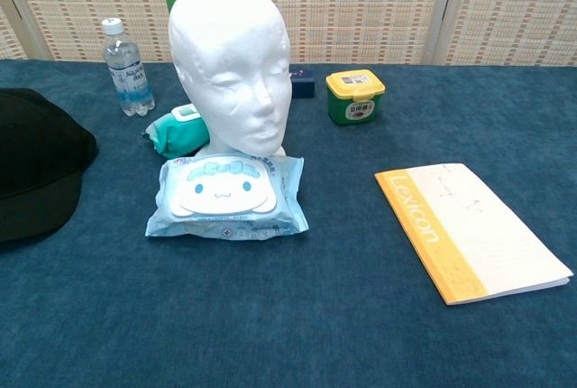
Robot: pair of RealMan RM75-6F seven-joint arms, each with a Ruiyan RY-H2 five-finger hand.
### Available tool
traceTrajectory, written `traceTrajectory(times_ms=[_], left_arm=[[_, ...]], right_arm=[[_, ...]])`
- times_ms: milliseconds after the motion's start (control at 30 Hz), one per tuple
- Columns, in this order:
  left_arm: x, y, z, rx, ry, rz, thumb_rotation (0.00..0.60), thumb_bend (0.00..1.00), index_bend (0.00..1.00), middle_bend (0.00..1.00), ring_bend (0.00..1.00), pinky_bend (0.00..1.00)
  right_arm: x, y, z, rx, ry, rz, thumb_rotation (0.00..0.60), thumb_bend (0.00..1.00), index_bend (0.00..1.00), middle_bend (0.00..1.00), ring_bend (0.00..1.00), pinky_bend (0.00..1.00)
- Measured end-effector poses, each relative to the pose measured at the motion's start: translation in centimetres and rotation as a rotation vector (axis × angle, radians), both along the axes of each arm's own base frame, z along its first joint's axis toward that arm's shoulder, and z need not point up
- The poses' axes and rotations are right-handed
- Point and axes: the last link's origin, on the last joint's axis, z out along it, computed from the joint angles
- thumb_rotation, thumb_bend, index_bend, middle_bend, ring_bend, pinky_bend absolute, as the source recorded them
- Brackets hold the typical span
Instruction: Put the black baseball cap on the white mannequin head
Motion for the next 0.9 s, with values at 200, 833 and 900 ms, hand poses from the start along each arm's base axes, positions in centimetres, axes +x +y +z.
traceTrajectory(times_ms=[200,833,900], left_arm=[[-0.2,-0.2,0.0,0.006,-0.001,0.014,0.6,0.32,0.4,0.63,0.41,0.48],[2.2,-2.0,-2.5,0.024,-0.074,-0.265,0.6,0.05,0.61,0.75,0.53,0.69],[2.3,-2.2,-2.9,0.02,-0.075,-0.272,0.6,0.04,0.63,0.77,0.54,0.68]], right_arm=[[0.3,-0.1,-0.1,0.011,-0.009,0.016,0.6,0.05,0.38,0.45,0.31,0.32],[0.4,0.2,0.1,0.021,-0.029,0.034,0.6,0.05,0.38,0.45,0.31,0.32],[0.4,0.2,0.1,0.022,-0.028,0.033,0.6,0.05,0.38,0.45,0.31,0.32]])
